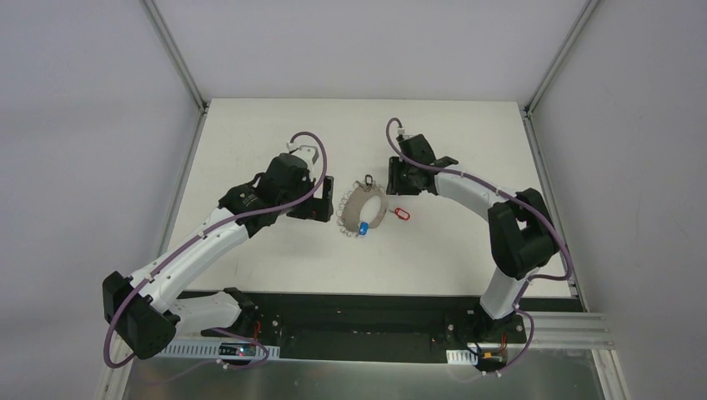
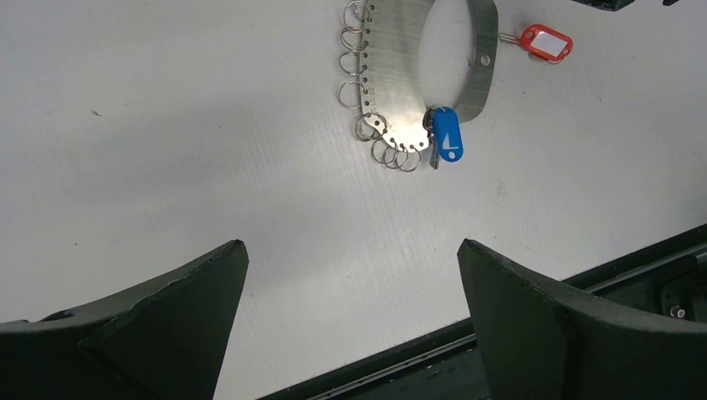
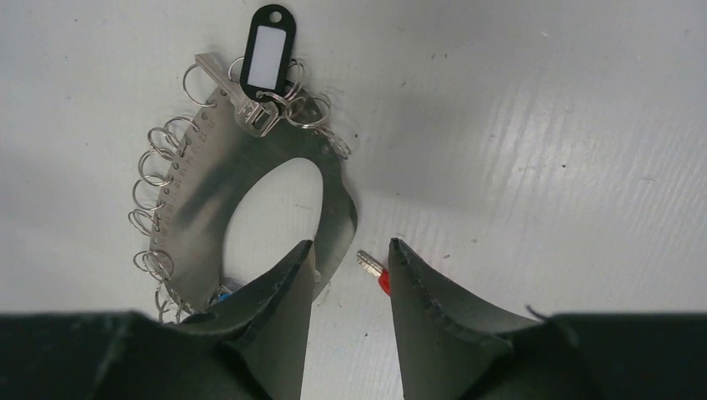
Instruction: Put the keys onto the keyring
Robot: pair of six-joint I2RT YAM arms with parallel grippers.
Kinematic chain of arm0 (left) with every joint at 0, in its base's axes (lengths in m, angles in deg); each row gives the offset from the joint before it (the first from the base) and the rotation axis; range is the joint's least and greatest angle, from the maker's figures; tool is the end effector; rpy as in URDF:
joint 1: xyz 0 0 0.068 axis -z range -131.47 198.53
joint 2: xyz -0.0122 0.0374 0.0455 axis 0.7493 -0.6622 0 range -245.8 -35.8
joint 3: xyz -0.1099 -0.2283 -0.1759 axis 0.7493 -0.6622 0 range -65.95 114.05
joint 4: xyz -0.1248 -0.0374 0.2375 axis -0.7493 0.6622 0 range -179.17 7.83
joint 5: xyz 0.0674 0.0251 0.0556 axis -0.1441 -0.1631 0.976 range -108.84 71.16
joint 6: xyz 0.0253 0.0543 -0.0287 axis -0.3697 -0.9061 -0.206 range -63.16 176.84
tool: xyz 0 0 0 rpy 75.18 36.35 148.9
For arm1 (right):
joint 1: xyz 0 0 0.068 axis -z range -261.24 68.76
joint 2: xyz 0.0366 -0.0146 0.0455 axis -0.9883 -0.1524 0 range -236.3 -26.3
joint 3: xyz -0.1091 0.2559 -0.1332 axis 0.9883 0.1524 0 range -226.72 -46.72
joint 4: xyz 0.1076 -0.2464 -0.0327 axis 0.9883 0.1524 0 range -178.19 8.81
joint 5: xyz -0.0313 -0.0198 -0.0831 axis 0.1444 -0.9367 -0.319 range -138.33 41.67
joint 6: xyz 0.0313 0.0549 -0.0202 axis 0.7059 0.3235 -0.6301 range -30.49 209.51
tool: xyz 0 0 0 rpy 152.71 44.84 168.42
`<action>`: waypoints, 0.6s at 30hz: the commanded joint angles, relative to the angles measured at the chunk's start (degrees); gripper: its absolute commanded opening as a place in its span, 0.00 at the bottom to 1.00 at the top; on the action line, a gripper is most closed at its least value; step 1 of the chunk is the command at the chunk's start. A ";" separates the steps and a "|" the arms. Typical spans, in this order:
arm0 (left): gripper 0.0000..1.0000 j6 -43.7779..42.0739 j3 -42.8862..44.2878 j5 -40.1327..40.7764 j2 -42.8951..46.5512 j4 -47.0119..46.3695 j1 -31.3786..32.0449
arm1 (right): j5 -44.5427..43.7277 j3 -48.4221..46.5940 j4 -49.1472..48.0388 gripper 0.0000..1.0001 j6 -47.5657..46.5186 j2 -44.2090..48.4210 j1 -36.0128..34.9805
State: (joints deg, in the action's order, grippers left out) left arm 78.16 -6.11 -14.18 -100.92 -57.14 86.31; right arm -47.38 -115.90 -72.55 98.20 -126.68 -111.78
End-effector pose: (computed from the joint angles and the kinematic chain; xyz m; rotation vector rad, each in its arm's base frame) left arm 0.2029 -0.1520 0.3458 0.2786 2.2447 -0.4719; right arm 0.3527 0.2092 0.2362 -0.4654 2.3705 0.3396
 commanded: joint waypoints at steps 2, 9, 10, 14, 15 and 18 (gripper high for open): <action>0.99 1.22 -0.85 -1.26 2.07 -0.93 -0.23 | 2.87 -2.63 -1.59 0.41 -4.80 -1.79 1.72; 0.99 1.35 -1.14 -2.07 2.23 -1.51 -0.25 | 5.36 -5.04 -1.75 0.40 -6.98 -5.10 2.17; 0.99 1.35 -1.23 -2.19 2.27 -1.61 -0.23 | 5.96 -5.18 -1.93 0.39 -7.30 -5.38 2.23; 0.99 1.35 -1.32 -2.46 2.34 -1.84 -0.21 | 7.25 -5.02 -3.83 0.40 -8.26 -6.20 2.22; 0.99 1.35 -1.38 -2.54 2.30 -1.88 -0.24 | 6.96 -5.17 -4.15 0.40 -8.26 -6.54 2.25; 0.99 1.44 -1.47 -2.78 2.19 -1.93 -0.20 | 6.70 -6.12 -4.21 0.40 -8.25 -7.63 2.31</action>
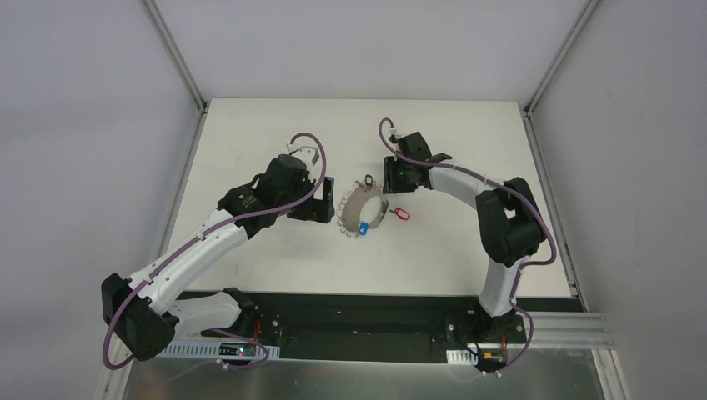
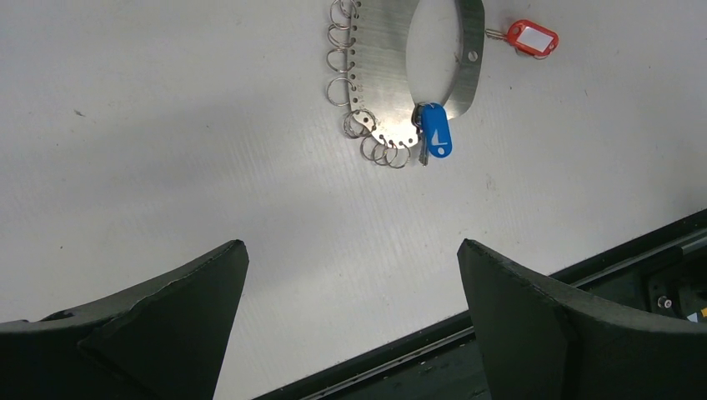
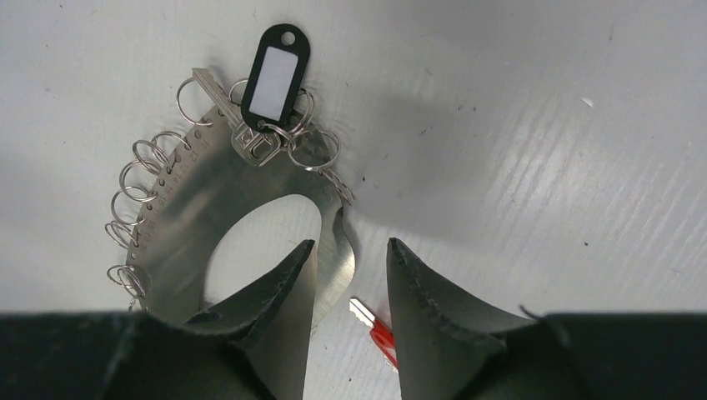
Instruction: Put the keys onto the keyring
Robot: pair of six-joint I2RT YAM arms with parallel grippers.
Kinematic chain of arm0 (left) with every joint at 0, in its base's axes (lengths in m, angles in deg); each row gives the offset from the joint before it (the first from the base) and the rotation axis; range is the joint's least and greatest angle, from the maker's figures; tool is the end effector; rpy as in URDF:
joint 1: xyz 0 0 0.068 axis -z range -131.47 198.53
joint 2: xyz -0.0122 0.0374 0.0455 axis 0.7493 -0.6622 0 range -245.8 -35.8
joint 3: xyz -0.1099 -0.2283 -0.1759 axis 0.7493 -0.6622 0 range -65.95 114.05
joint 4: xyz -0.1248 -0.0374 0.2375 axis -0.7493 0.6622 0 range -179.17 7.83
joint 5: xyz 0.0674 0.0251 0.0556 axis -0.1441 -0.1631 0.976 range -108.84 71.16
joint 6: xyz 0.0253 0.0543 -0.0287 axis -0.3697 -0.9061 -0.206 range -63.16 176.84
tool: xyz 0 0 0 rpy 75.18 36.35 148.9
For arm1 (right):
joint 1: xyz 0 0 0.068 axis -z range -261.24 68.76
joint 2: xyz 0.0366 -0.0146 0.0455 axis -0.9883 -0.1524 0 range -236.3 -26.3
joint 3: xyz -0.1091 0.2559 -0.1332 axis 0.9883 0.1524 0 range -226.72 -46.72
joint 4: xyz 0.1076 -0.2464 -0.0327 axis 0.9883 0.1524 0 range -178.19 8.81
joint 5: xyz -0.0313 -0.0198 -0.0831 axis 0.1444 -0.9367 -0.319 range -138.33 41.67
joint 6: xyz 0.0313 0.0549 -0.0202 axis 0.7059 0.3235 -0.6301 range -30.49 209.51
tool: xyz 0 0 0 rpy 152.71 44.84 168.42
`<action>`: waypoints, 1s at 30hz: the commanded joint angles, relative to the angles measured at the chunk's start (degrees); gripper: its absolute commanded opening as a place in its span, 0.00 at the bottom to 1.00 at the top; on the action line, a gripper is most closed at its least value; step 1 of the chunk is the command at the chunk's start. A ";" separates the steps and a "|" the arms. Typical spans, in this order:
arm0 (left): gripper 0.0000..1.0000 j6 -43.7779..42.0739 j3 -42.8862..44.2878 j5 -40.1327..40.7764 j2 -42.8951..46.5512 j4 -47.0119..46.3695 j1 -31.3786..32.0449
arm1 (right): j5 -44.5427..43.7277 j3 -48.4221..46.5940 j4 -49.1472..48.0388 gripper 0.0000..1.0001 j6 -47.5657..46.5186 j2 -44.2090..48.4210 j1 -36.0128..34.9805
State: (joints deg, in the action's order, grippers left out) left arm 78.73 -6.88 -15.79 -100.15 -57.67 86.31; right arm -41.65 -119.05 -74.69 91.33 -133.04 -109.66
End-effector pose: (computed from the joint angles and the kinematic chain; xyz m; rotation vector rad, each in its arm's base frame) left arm 0.1998 -0.1514 0.3449 0.2826 2.2435 -0.5110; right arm 0.3802 0.2127 0.2132 -0.6131 2.3568 0.3814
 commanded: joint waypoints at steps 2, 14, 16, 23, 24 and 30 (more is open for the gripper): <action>0.99 0.88 -0.68 -1.17 1.35 -1.53 -0.25 | 0.89 -3.34 -2.24 0.40 -1.44 -1.88 0.17; 0.99 0.70 -0.68 -1.41 0.76 -1.62 -0.25 | 3.57 -5.32 -2.92 0.39 -1.39 -5.51 0.41; 0.99 0.70 -0.69 -1.50 0.53 -1.62 -0.25 | 4.05 -5.23 -3.31 0.38 -1.43 -5.71 0.42; 0.99 0.70 -0.53 -1.95 -0.06 -1.62 -0.27 | 5.69 -4.42 -4.52 0.30 -1.17 -6.01 0.45; 0.99 0.70 -0.46 -2.00 -0.22 -1.62 -0.25 | 5.83 -4.32 -4.57 0.29 -1.14 -6.09 0.46; 0.99 0.71 -0.34 -1.99 -0.48 -1.63 -0.29 | 6.08 -4.14 -4.63 0.25 -1.41 -6.58 0.45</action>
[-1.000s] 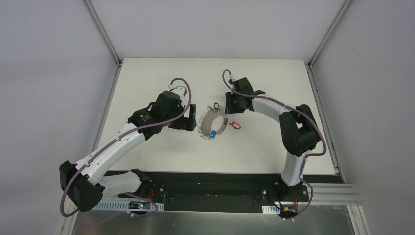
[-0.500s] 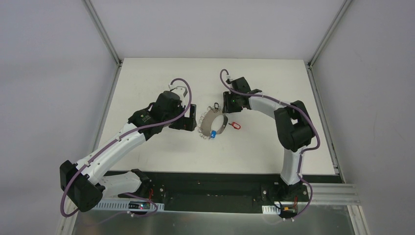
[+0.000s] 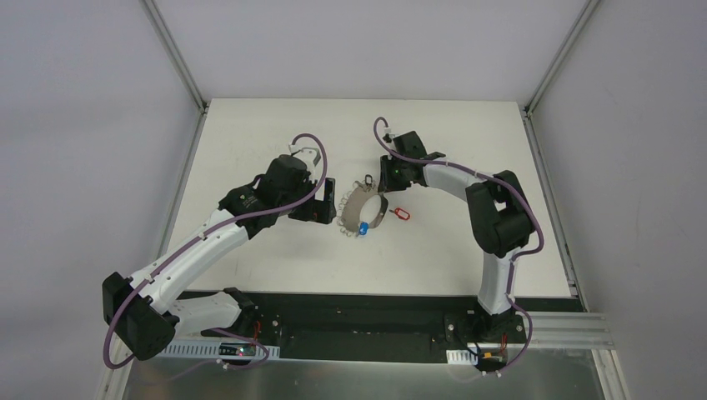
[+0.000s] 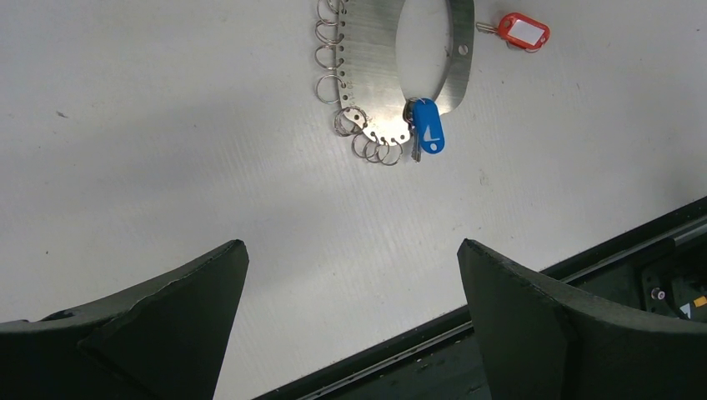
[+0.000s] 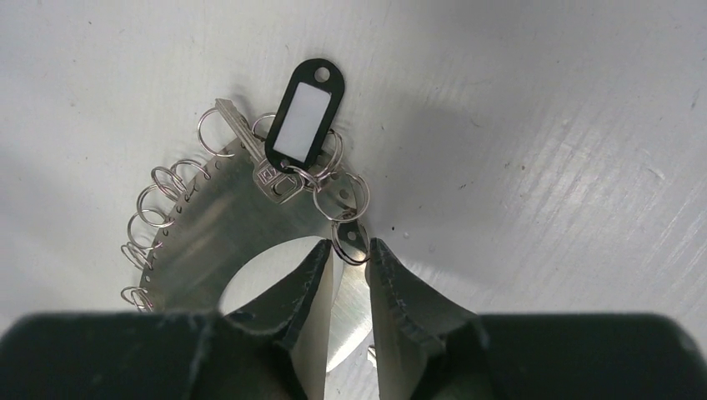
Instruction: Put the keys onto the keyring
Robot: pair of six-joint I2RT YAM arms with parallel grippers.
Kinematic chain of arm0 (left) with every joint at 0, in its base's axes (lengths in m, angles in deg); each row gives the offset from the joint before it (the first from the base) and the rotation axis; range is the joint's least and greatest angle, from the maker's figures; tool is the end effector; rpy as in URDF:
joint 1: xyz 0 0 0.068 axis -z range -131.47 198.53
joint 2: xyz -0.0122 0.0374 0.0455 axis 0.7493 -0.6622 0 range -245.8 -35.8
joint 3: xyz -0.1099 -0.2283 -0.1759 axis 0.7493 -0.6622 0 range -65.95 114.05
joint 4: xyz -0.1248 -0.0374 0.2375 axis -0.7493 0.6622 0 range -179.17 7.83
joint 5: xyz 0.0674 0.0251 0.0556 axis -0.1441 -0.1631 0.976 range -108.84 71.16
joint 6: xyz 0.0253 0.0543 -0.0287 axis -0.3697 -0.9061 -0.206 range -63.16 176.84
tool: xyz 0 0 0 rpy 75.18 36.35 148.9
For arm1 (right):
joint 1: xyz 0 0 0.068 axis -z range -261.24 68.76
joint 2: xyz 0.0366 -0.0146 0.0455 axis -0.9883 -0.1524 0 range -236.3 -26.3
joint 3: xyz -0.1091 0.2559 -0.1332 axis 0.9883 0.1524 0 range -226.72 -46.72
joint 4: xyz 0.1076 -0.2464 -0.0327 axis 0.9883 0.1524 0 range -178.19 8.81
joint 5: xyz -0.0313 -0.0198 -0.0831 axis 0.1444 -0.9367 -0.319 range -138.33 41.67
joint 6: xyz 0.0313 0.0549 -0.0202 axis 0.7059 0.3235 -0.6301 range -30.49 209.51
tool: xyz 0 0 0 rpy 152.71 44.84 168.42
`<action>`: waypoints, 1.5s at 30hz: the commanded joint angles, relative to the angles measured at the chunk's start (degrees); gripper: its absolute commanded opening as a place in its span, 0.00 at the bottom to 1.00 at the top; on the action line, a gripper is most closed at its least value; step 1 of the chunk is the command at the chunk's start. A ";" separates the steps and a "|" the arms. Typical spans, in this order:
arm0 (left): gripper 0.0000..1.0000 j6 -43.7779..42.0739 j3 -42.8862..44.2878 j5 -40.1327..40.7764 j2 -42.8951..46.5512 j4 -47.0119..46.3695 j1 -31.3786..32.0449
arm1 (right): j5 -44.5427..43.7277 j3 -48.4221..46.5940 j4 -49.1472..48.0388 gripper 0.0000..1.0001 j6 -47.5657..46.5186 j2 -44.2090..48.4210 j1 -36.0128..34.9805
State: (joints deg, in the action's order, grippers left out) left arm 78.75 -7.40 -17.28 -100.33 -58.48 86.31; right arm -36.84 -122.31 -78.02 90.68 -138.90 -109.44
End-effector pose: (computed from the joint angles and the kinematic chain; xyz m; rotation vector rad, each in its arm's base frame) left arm 0.2001 -0.1533 0.3423 0.2974 2.2462 -0.5391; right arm 0.4011 0.2270 0.1935 -0.6597 2.3360 0.4771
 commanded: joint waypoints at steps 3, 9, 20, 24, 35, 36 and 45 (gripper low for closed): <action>0.99 0.68 0.16 -0.60 -0.29 -0.80 -0.25 | 1.26 -0.99 -1.30 0.23 -0.76 -0.76 0.17; 0.99 0.76 0.26 -0.86 -0.38 -0.86 -0.21 | 0.02 -0.83 -0.84 0.20 -0.77 -1.08 0.25; 0.99 0.85 0.17 -1.13 -0.64 -0.93 -0.42 | 2.33 0.10 -1.45 0.00 -0.74 0.03 -0.03; 0.99 0.85 0.19 -1.25 -0.04 -0.98 -0.45 | 2.56 1.74 -2.51 0.00 -0.76 2.08 -0.90; 0.99 -0.29 -0.12 -6.44 3.06 -2.48 -0.42 | -7.38 8.07 -0.88 0.00 -9.27 19.54 -11.28; 0.99 -0.51 -0.18 -6.95 3.45 -2.48 -0.44 | -7.09 7.89 0.32 0.00 -9.27 20.74 -11.63; 0.99 -3.29 0.68 -10.05 10.73 -2.06 -0.43 | -1.97 6.11 9.46 0.00 -5.69 30.96 -12.83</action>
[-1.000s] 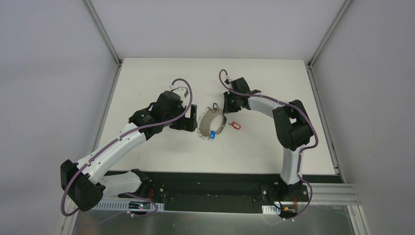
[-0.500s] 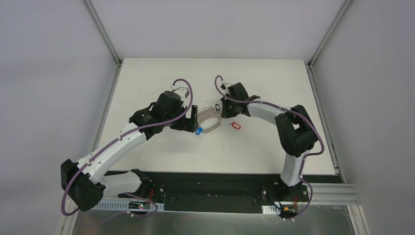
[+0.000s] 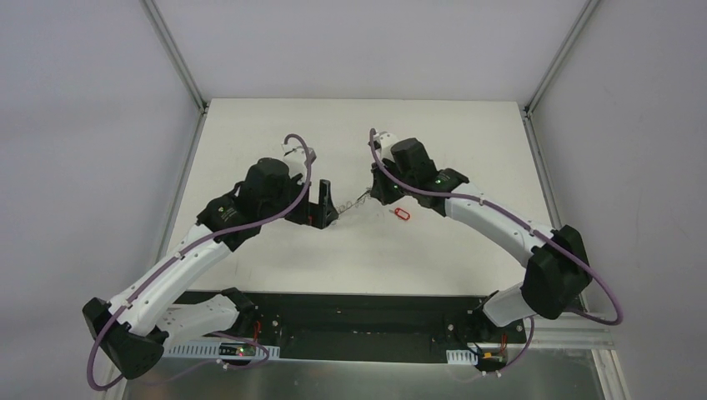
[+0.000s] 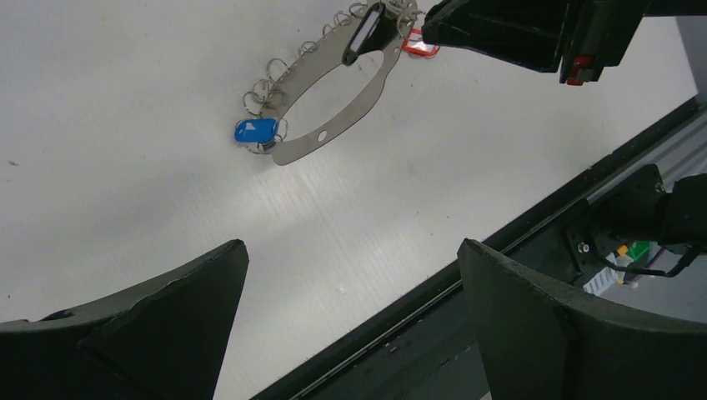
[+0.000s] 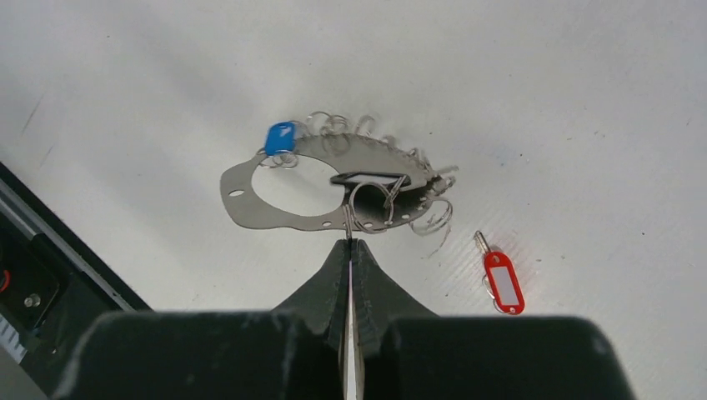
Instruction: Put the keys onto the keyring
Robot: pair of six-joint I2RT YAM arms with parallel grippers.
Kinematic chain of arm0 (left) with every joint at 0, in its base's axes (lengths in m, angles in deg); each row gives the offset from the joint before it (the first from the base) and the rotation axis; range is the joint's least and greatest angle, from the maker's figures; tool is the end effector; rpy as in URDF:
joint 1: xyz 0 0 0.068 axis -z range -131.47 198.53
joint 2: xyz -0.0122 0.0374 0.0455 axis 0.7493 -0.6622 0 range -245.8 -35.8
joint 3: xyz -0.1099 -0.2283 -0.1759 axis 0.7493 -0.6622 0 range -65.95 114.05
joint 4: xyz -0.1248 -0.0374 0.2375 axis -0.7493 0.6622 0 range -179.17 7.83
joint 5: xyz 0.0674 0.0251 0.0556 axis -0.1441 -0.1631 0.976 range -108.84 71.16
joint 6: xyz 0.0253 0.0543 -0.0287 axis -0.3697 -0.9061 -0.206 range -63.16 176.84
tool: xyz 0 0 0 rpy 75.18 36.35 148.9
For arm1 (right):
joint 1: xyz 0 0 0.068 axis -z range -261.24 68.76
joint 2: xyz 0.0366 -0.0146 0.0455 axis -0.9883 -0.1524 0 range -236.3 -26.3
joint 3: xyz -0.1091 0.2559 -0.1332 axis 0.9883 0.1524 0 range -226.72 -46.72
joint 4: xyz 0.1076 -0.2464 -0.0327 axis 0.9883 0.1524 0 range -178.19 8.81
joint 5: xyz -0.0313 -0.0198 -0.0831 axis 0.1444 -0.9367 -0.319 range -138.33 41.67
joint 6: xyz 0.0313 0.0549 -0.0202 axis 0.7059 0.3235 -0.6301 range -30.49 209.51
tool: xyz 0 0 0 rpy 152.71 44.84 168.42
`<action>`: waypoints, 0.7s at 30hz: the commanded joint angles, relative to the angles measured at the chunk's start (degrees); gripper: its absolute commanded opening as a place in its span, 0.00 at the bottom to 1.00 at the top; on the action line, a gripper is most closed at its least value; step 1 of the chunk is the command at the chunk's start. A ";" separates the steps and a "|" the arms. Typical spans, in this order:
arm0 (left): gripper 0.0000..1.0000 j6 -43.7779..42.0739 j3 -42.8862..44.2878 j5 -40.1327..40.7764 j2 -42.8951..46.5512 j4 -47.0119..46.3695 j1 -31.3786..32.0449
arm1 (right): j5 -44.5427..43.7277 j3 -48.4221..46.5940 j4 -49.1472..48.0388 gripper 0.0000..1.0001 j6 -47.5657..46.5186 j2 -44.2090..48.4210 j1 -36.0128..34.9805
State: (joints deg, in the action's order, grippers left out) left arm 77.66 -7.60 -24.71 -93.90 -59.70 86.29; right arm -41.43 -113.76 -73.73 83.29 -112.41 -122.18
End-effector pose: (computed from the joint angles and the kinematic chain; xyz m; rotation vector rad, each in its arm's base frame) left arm 0.1754 -0.1428 0.3681 0.3824 2.1274 -0.7161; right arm 0.2719 0.2443 0.3172 -0.9406 1.9782 0.4767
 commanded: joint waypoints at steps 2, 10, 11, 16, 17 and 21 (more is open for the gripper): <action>0.99 -2.65 1.04 -3.53 6.03 -0.77 -0.40 | 3.78 -3.28 6.99 0.00 2.77 6.00 -0.23; 0.99 -2.86 4.12 -10.28 7.19 -0.73 -0.40 | 10.06 -7.14 16.21 0.00 3.24 10.70 -0.54; 0.99 -2.80 4.47 -10.99 7.07 -0.73 -0.40 | 10.70 -7.70 17.13 0.00 3.28 11.37 -0.57; 0.99 -2.14 6.34 -13.81 6.29 -0.85 -0.40 | 14.37 -9.98 21.07 0.00 3.21 13.98 -0.68; 0.99 -1.98 6.63 -14.41 6.13 -1.01 -0.40 | 15.20 -10.48 21.91 0.00 3.01 14.41 -0.72; 0.99 -1.41 7.33 -17.84 5.22 -2.14 -0.42 | 18.70 -12.86 25.52 0.00 1.75 15.87 -1.09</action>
State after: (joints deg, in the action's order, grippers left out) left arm 75.96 -2.70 -37.43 -87.96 -59.85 86.29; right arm -28.32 -122.09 -52.20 85.80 -99.71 -122.64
